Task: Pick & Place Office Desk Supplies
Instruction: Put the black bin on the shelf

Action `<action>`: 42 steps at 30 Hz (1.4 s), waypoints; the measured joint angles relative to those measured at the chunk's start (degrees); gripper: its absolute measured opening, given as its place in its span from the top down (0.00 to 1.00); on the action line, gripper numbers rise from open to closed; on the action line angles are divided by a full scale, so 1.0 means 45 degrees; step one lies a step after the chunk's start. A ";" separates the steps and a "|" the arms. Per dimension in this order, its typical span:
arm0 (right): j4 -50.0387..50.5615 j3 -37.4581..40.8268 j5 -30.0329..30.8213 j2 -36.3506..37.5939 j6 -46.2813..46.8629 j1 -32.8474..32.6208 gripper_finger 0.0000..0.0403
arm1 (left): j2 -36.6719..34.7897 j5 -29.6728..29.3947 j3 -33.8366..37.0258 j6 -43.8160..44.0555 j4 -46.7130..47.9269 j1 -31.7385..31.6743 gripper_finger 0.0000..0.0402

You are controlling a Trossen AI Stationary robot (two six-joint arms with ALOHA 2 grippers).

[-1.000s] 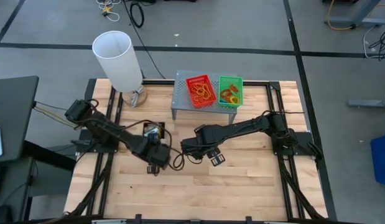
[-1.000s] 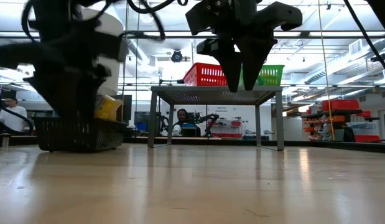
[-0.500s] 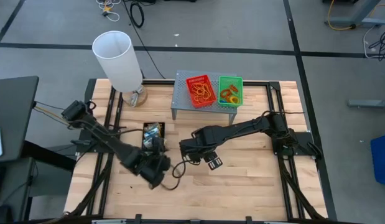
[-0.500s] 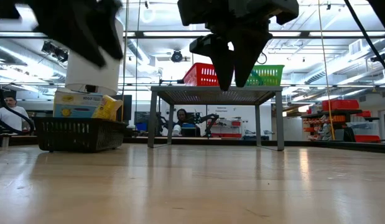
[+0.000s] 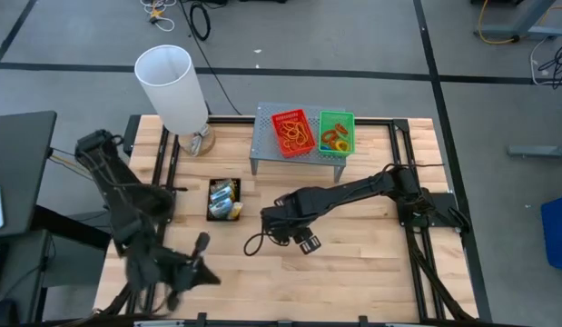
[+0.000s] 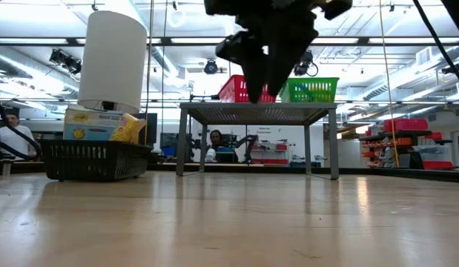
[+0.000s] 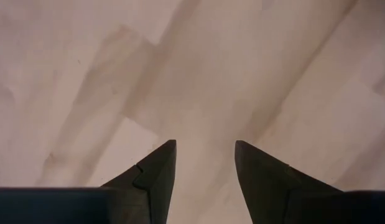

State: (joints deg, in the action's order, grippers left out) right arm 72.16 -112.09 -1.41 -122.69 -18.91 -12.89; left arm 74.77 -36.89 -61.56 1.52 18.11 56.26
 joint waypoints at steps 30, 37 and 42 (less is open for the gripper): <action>-0.9030 -0.0667 -0.1968 -0.1779 0.1367 0.0444 0.57 | -1.2334 0.1794 1.0666 -0.3147 -0.4712 -0.2006 1.00; -0.8219 -0.3589 -0.1342 -0.3450 0.0662 0.1234 0.57 | -1.3068 0.1877 1.0666 -0.3152 -0.3878 -0.2285 1.00; -0.7722 -0.4904 -0.1385 -0.4745 0.0341 0.1454 0.57 | -1.3082 0.1882 1.0666 -0.3130 -0.3536 -0.2284 1.00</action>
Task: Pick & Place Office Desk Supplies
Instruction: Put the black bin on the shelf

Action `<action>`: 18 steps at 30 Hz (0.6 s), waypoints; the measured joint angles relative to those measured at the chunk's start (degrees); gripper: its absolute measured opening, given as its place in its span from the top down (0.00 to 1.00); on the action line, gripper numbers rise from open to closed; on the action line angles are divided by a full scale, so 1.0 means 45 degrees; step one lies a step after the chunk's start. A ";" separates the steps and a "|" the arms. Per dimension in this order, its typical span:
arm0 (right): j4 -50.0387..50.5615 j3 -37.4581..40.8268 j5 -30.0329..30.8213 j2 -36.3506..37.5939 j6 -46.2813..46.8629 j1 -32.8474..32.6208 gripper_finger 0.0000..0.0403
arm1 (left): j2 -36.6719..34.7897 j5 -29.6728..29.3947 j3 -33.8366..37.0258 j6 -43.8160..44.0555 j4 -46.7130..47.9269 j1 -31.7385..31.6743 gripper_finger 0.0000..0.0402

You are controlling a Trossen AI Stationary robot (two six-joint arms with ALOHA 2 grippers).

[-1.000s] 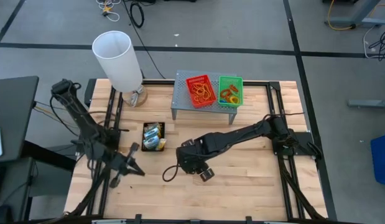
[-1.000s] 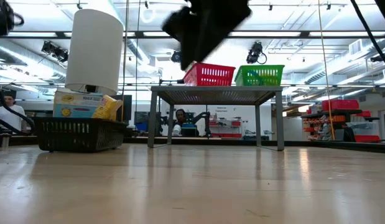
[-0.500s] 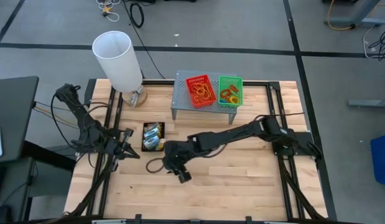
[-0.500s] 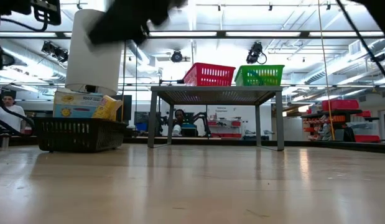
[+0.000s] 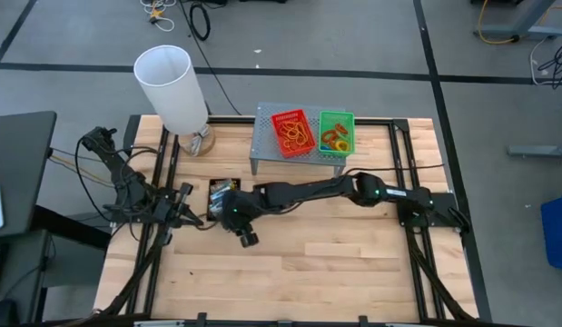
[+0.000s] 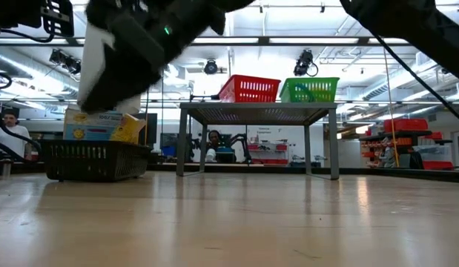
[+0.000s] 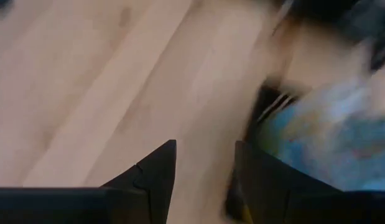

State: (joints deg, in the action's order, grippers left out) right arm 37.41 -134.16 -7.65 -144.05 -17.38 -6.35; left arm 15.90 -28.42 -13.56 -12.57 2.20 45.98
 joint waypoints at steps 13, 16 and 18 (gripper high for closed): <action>-0.0037 0.0105 0.0392 -0.0322 -0.0339 -0.0002 0.57 | 0.0000 -0.0005 0.0000 -0.0012 0.0053 0.0000 1.00; -0.0175 0.0110 0.0502 -0.0516 -0.0333 0.0053 0.57 | 0.0000 -0.0005 0.0000 0.0041 0.0043 0.0000 1.00; 0.0075 0.0119 0.0604 -0.0589 -0.0328 0.0085 0.57 | 0.0010 -0.0005 0.0000 0.0075 0.0023 0.0000 1.00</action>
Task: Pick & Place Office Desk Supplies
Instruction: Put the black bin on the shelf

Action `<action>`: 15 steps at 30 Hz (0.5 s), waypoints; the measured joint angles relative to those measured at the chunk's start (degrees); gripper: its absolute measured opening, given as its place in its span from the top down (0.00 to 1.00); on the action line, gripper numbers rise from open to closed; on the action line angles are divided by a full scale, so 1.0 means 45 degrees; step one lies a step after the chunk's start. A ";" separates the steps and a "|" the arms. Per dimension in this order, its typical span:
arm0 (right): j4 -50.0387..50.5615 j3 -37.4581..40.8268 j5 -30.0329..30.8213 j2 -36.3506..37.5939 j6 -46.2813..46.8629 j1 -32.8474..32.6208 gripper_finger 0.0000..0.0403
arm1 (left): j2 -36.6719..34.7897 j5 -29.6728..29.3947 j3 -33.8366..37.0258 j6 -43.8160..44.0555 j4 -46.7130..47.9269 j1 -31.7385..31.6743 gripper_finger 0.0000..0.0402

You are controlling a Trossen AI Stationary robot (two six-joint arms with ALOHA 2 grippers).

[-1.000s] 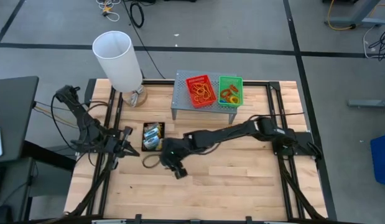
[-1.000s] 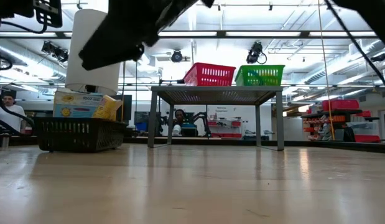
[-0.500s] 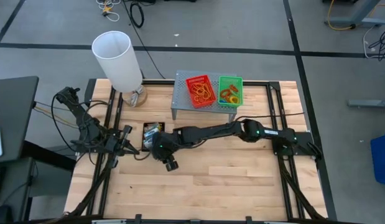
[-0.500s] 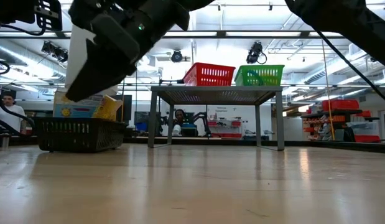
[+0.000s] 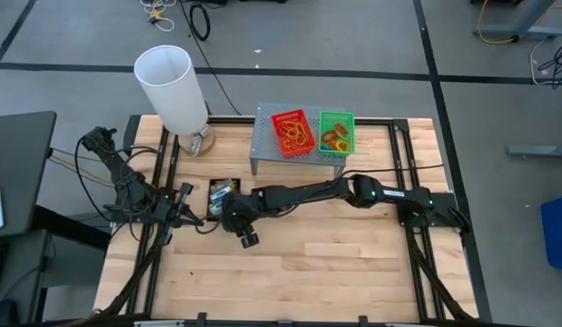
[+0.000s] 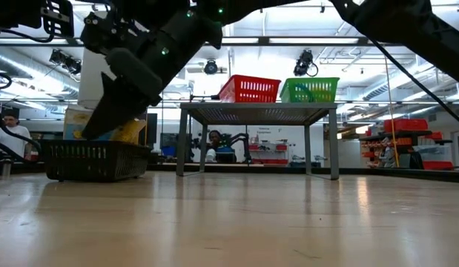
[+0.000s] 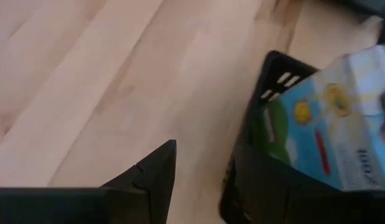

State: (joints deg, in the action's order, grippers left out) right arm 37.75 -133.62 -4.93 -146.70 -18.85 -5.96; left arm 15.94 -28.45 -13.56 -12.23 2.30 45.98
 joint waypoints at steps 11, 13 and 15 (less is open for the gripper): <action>0.0051 -0.0005 0.1248 -0.0441 -0.0350 0.0011 0.57 | 0.0000 0.0001 0.0000 0.0025 -0.0042 0.0005 1.00; 0.0086 -0.0005 0.1333 -0.0441 -0.0350 0.0006 0.58 | 0.0000 0.0000 0.0000 0.0034 -0.0039 0.0005 1.00; 0.0110 -0.0005 0.1332 -0.0441 -0.0400 -0.0008 0.61 | 0.0000 0.0000 0.0000 0.0046 -0.0042 0.0005 1.00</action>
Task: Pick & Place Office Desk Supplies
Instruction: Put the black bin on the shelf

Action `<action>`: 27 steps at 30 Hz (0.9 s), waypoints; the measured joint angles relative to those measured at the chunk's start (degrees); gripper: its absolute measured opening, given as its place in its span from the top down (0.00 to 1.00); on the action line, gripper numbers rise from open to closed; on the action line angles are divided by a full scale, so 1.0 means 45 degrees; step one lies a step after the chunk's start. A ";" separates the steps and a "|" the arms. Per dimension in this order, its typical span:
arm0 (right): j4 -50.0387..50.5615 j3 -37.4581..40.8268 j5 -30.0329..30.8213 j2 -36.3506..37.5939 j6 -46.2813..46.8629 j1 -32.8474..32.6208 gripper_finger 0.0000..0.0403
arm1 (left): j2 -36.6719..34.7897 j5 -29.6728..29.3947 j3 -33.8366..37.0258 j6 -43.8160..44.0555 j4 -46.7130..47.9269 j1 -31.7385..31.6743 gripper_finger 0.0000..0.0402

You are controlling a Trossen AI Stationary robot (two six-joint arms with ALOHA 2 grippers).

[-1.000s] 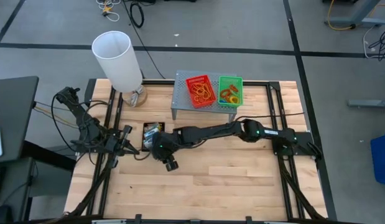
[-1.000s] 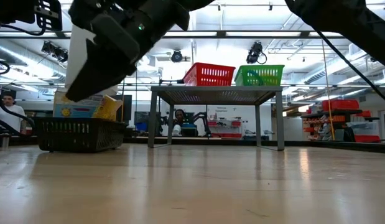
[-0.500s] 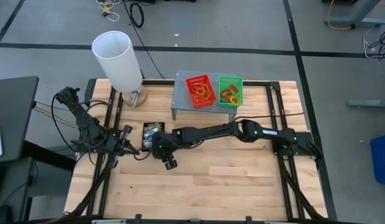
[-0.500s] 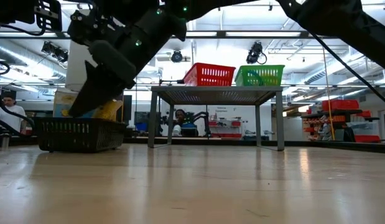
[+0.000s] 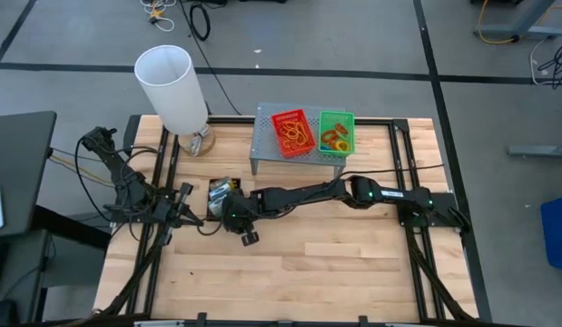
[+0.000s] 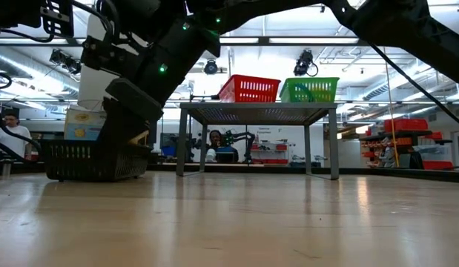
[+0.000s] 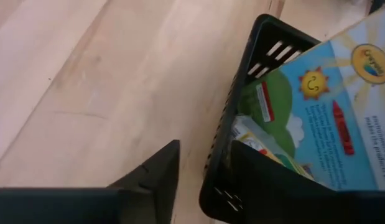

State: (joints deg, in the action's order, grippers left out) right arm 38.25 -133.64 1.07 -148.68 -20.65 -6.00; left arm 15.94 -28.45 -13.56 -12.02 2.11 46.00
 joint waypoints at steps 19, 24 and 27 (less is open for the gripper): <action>0.0764 -0.0019 0.2756 0.0039 -0.0685 -0.0994 0.98 | -0.0010 -0.0401 -0.0005 0.0122 -0.0063 0.0005 1.00; 0.0924 -0.0010 0.4394 0.0034 -0.0722 -0.1444 0.98 | -0.0010 -0.0393 -0.0005 0.0134 -0.0058 0.0005 1.00; 0.1143 0.0000 0.5388 0.0034 -0.0728 -0.1651 0.98 | -0.0010 -0.0393 -0.0005 0.0148 -0.0058 0.0005 1.00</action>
State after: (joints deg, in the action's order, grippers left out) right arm 43.39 -133.64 25.31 -148.53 -23.93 -13.43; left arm 15.90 -30.22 -13.58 -11.35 1.85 46.02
